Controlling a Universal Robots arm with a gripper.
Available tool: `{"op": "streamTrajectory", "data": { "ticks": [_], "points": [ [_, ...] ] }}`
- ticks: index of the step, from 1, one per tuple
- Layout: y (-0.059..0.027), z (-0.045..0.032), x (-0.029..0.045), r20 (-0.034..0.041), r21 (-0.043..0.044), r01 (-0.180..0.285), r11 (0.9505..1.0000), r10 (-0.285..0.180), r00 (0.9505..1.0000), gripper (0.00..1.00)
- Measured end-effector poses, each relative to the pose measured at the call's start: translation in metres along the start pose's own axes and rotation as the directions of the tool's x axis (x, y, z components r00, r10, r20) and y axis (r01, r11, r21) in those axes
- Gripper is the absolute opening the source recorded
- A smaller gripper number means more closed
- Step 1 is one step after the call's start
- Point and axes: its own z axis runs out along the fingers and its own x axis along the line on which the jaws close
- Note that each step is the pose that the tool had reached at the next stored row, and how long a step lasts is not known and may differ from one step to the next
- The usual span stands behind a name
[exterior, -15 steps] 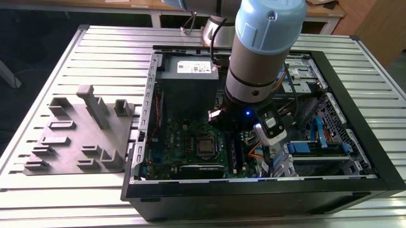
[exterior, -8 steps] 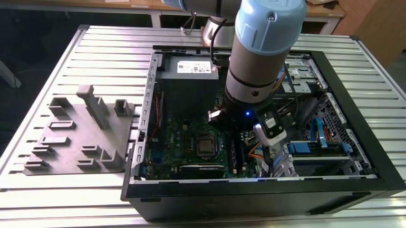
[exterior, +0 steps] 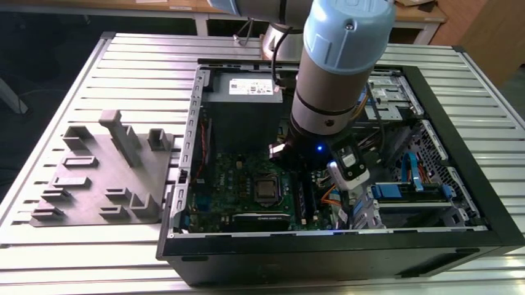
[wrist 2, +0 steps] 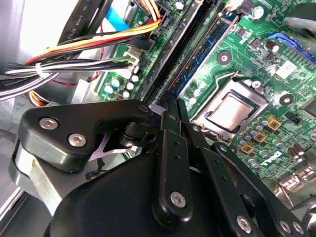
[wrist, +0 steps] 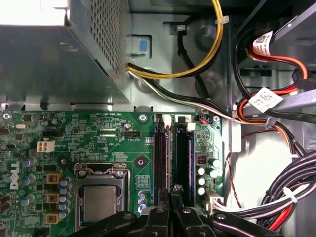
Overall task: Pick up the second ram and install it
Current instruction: 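Insert the second ram into the second slot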
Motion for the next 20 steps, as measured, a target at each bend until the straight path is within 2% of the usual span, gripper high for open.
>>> {"op": "streamTrajectory", "data": {
  "ticks": [20],
  "points": [
    [-0.0002,0.0031,0.0001,0.0000,0.0001,0.000,1.0000,0.000,1.0000,0.11]
  ]
}}
